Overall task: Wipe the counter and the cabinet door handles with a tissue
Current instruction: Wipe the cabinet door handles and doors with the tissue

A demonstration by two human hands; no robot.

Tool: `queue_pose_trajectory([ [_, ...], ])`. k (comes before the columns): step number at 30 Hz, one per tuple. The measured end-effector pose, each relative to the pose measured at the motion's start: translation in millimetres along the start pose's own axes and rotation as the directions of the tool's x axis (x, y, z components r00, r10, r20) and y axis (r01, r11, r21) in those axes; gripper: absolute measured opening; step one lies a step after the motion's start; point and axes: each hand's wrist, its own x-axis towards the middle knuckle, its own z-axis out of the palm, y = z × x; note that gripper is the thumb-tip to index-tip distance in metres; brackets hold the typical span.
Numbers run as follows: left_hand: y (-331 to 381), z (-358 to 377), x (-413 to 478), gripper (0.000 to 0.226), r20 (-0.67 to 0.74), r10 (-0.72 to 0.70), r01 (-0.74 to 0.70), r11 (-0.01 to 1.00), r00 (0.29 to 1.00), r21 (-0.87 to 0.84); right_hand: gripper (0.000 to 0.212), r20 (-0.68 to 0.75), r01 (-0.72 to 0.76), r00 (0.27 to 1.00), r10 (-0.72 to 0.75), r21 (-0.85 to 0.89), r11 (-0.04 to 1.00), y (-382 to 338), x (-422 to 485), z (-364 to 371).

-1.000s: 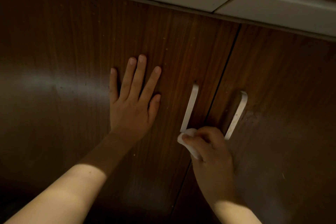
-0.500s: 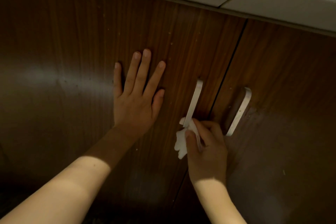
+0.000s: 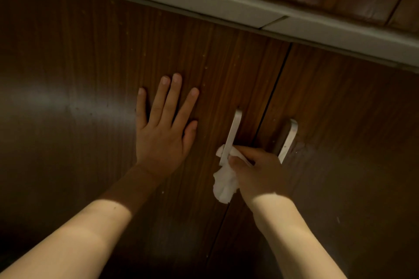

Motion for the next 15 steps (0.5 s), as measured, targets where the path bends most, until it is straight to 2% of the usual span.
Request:
queue_pose_trajectory([
  [4,0,0,0,0.053,-0.010,0.016,-0.016,1.000,1.000,0.011,0.025,-0.049,-0.017,0.999,0.023,0.109,0.994,-13,9,-13],
  [10,0,0,0,0.053,-0.012,0.016,-0.016,1.000,1.000,0.014,0.023,-0.064,0.031,0.998,-0.022,0.128,0.991,-25,19,-22],
  [15,-1,0,0,0.053,-0.012,0.011,-0.010,1.000,1.000,0.022,0.015,-0.093,0.045,0.995,-0.016,0.316,0.948,-30,17,-20],
])
